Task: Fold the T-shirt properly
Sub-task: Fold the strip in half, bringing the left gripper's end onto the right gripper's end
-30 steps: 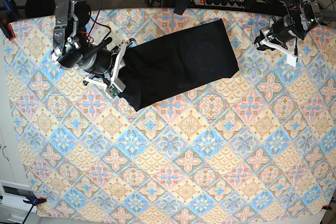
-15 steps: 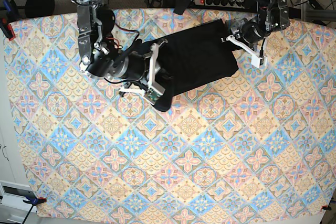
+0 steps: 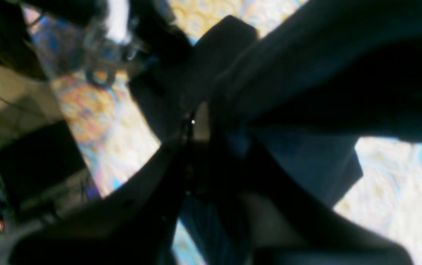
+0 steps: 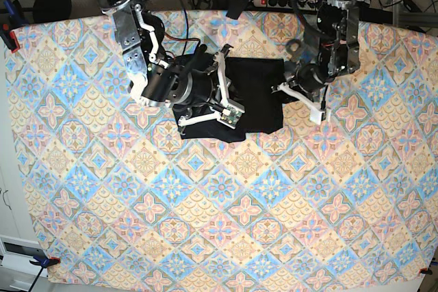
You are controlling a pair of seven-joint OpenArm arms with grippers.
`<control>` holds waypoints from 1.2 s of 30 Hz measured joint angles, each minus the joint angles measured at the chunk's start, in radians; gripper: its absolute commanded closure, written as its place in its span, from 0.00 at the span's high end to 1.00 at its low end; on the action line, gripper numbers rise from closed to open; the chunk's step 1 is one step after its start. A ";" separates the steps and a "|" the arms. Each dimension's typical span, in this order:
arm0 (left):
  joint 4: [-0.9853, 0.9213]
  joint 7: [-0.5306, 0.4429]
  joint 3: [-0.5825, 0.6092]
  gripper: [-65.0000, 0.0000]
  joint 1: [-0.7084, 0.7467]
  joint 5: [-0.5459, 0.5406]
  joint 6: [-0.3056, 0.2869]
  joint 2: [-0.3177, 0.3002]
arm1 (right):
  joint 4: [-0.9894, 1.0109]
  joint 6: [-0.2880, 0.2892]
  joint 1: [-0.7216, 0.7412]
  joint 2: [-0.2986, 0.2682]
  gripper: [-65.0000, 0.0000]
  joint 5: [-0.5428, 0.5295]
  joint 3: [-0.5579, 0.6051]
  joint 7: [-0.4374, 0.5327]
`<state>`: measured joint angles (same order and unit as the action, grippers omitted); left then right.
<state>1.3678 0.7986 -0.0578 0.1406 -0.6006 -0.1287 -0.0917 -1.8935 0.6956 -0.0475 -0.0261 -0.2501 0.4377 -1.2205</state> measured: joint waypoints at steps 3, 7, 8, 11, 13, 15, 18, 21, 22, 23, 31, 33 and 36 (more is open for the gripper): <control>0.006 -0.027 0.002 0.00 -0.013 0.035 0.016 0.027 | 0.013 0.000 0.029 -0.007 0.01 0.007 -0.002 -0.010; 0.100 0.023 0.001 0.00 0.037 0.048 0.020 0.031 | 0.106 0.000 0.106 0.001 0.01 0.001 -0.002 0.003; 0.136 0.022 -0.006 0.00 0.061 0.043 0.019 0.031 | 0.122 0.000 0.113 0.002 0.01 0.005 0.000 0.002; 0.224 0.026 -0.068 0.00 0.132 0.044 0.018 0.033 | 0.161 0.000 0.136 0.002 0.01 0.001 0.000 0.000; 0.248 0.028 -0.099 0.00 0.153 0.048 0.020 0.033 | 0.187 0.000 0.150 0.001 0.01 -0.003 0.003 0.000; 0.267 0.027 -0.127 0.00 0.158 0.048 0.019 0.031 | 0.232 0.000 0.177 0.001 0.05 0.008 0.040 0.002; 0.281 0.025 -0.166 0.00 0.158 0.048 0.019 0.031 | 0.297 0.000 0.200 0.002 0.12 0.006 0.130 0.005; 0.281 0.069 -0.195 0.00 0.159 0.049 0.020 0.031 | 0.337 0.000 0.221 0.002 0.20 0.006 0.222 0.048; 0.281 0.075 -0.198 0.00 0.159 0.051 0.020 0.031 | 0.346 0.000 0.230 0.002 0.22 0.002 0.250 0.062; 0.281 0.072 -0.200 0.00 0.158 0.051 0.019 0.031 | 0.356 0.000 0.246 0.002 0.25 0.002 0.275 0.076; 0.282 0.073 -0.199 0.00 0.159 0.048 0.019 0.031 | 0.346 0.001 0.253 0.006 0.34 -0.003 0.213 0.121; 0.282 0.073 -0.196 0.00 0.158 0.048 0.019 0.031 | 0.308 0.000 0.251 0.004 0.34 -0.001 0.140 0.125; 0.282 0.073 -0.195 0.00 0.159 0.048 0.017 0.031 | 0.241 0.000 0.253 -0.003 0.34 -0.002 0.051 0.124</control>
<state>1.6493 0.8715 -0.2531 0.2996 -0.5526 -0.1120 -0.0608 -1.6524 0.6952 0.2050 -0.0288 -0.2523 0.4892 -1.0966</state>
